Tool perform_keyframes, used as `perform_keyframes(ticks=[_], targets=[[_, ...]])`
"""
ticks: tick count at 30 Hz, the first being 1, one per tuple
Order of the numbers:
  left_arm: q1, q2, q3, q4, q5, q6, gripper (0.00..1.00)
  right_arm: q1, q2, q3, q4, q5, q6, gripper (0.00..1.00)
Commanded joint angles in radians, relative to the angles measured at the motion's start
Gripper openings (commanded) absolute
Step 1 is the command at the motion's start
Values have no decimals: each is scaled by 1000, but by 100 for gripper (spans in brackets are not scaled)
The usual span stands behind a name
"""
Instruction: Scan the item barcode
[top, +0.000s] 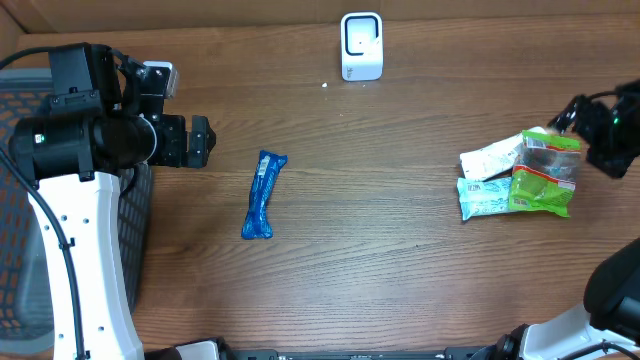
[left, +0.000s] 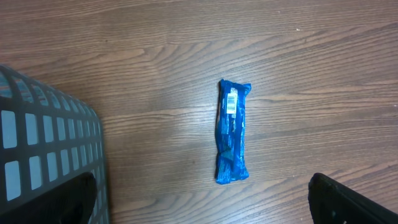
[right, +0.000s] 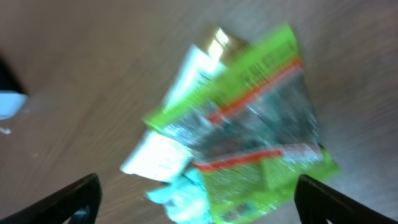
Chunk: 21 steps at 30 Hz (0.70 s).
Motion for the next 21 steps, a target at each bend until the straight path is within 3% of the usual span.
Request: perform_keyframes(ticks=[1,5,8,10,14,18,21], targets=[[0,5,6,3,8,4,100,37,-23,104,-13,-144,2,100],[0,5,6,3,8,4,100,99,-21,117,42,-446,1,100],[0,5,6,3,8,4,100,175,-14,100,119,-529,2,100],[0,5,6,3,8,4,100,247,-5,95,158,-521,2,100],[0,5,6,3,8,4,100,430,21,94,213,-463,31,82],[0,5,6,4,8,4,100,620,55,94,264,-277,163,80],[0,5,6,3,8,4,100,733,92,94,307,-262,212,77]])
